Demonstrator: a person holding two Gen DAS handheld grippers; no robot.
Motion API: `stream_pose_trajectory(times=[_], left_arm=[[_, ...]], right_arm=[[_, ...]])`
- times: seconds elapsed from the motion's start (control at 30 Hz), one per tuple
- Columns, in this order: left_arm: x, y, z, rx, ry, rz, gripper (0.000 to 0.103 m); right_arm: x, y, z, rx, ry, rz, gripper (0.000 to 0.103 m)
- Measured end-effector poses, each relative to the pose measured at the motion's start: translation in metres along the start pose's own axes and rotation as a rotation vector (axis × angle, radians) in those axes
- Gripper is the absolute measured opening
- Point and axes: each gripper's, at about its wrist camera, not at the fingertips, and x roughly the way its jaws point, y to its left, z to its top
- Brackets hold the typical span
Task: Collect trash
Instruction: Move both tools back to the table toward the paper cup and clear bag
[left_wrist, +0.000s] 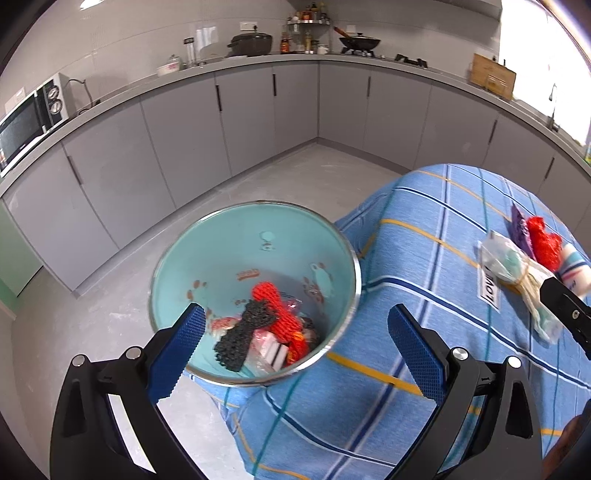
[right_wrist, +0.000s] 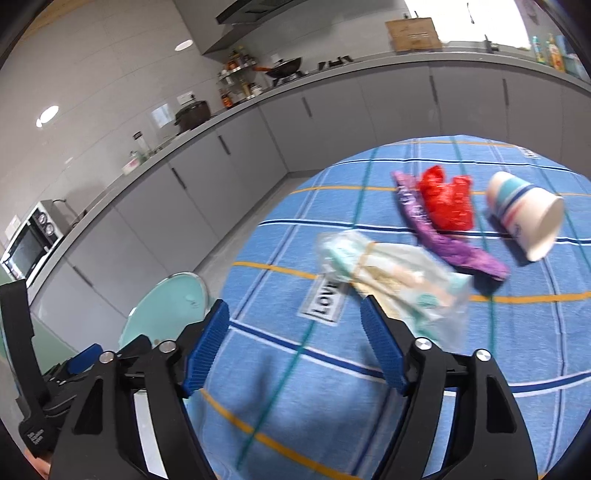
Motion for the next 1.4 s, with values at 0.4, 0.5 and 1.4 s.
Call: stream_pose_trajectory(times=[0.4,0.5,1.4], left_arm=[[0.001,-0.059,-0.005,0.091,0.018,-0.118,0.097],[0.001,-0.075,-0.005,0.115,0.017,-0.140,0.097],[0.025,-0.213,0.019,0.115,0.085,-0.297,0.097]], right_arm=[[-0.026,-0.063,-0.006,0.066,-0.019,-0.117,0.075],[-0.032,-0.081,-0.007,0.089,-0.025,-0.144,0.075],[-0.042,-0.185,0.055,0.076,-0.050,-0.287,0.089]])
